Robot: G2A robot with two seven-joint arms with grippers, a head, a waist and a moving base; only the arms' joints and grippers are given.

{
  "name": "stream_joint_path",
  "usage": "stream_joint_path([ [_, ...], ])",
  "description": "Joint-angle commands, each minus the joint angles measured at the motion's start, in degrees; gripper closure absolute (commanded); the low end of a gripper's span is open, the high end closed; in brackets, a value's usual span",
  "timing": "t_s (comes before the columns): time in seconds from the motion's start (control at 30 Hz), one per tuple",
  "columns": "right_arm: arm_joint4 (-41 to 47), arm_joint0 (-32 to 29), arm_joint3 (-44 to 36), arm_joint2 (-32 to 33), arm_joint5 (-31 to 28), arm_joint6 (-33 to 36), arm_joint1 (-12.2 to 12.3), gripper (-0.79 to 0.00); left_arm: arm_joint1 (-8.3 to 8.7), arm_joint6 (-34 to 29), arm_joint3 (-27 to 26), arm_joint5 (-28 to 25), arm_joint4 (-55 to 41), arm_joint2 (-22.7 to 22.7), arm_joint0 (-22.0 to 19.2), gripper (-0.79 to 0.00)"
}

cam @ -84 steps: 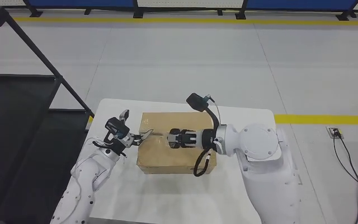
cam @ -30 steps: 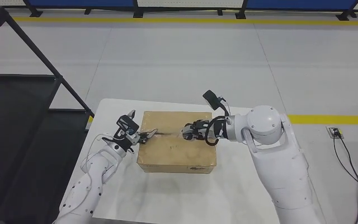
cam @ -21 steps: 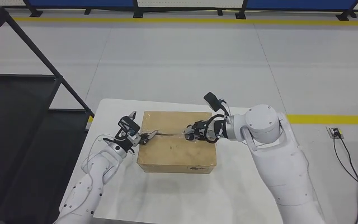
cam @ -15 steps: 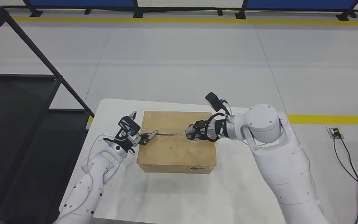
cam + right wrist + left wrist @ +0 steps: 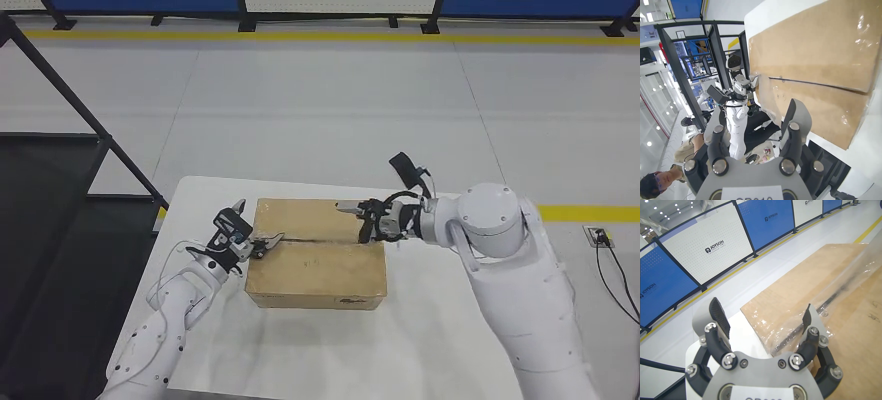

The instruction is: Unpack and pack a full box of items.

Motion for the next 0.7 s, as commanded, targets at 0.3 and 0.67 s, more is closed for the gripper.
stream_joint_path([
  [0.3, -4.11, -6.88, -11.64, -3.97, -22.83, -4.48, 1.11, -0.071, -0.04, -0.07, -0.04, 0.18, -0.03, 0.20, 0.01, -0.785],
  [0.67, -12.73, -3.48, -6.14, -15.42, -32.07, -0.28, 0.72, 0.000, -0.07, 0.07, 0.42, 0.17, -0.05, 0.30, -0.35, -0.785],
])
